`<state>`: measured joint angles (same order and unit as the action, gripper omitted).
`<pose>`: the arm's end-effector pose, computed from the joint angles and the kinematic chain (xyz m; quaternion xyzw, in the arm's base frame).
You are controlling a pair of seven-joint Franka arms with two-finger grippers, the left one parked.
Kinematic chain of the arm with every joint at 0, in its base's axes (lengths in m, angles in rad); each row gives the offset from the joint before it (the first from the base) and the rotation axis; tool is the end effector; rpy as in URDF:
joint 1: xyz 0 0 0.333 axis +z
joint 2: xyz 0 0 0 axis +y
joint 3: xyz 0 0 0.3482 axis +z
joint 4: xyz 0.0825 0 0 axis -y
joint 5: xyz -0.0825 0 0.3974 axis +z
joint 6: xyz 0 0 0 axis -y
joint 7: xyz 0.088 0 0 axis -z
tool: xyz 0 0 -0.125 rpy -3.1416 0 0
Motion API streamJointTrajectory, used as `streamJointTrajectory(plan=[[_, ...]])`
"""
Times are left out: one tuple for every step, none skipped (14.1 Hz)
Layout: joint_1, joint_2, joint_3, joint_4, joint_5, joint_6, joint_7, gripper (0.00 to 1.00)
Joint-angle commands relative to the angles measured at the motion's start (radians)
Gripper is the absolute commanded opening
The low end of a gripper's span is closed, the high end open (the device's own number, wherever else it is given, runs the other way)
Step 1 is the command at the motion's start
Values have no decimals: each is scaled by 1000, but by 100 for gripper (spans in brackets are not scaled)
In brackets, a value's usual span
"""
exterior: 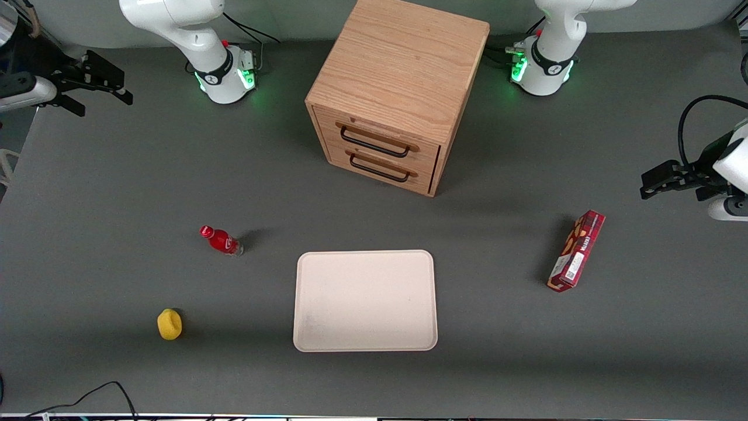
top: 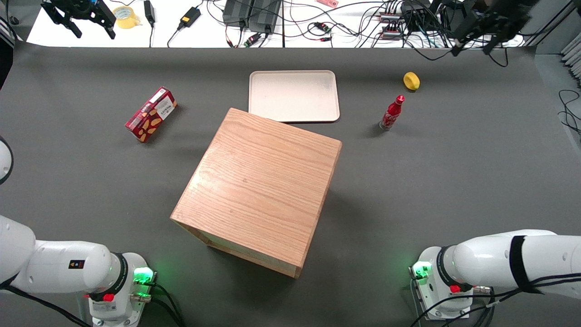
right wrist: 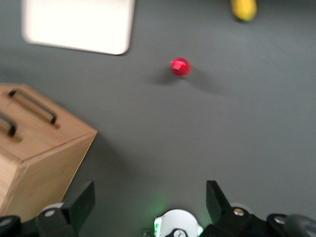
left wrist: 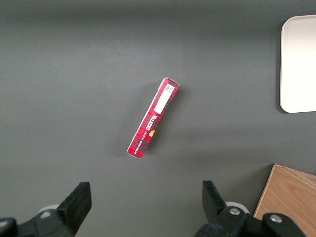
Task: Open upper drawer
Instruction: 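Move the right gripper toward the upper drawer's black handle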
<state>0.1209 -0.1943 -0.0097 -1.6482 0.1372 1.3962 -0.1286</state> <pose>0.4743 0.0714 0.6903 -0.9888 -0.1293 0.0282 0.0690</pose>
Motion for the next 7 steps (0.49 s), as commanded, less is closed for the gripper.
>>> streamJointTrajectory(plan=[[0,122,85,110,42,-34,-150,100],[-1,150,115,122,103,-29,-175,100],[0,191,126,139,177,-26,-189,100],[2,237,138,160,250,-25,-196,100],[0,275,178,177,301,-25,-209,100],[0,301,215,185,309,-23,-226,100],[0,332,249,186,315,-11,-233,100]])
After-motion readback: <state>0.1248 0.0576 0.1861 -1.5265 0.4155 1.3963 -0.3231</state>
